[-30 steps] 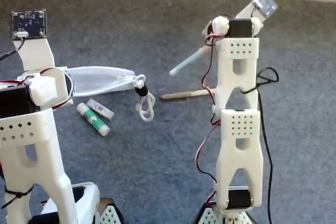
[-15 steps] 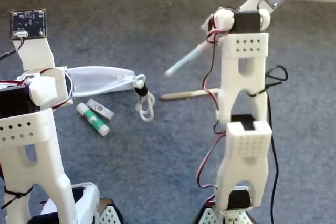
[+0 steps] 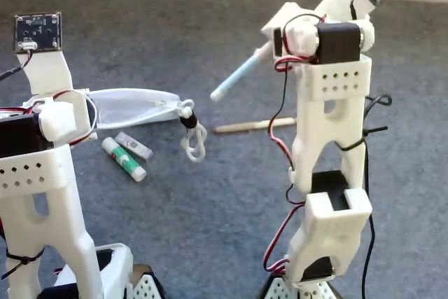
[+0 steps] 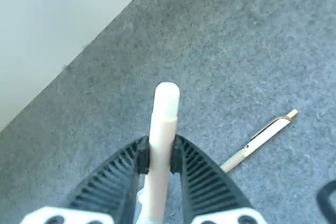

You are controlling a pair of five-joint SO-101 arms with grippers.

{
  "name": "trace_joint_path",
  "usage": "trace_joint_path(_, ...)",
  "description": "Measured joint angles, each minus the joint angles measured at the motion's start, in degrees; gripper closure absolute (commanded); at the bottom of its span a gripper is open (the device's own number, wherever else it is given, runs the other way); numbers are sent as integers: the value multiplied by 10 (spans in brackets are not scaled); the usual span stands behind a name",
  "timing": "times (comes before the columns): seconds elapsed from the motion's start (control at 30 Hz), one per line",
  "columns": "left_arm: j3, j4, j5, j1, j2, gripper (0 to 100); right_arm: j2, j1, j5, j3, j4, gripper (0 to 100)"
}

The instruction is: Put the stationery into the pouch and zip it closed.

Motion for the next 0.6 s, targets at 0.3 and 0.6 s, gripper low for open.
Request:
trace_joint_path(0.3, 0, -2, 0, 0, 0, 992, 0, -1, 62, -90, 0, 994)
trace_joint_path(0.6, 0, -7, 0, 0, 0, 992, 0, -54, 133, -168, -1, 994)
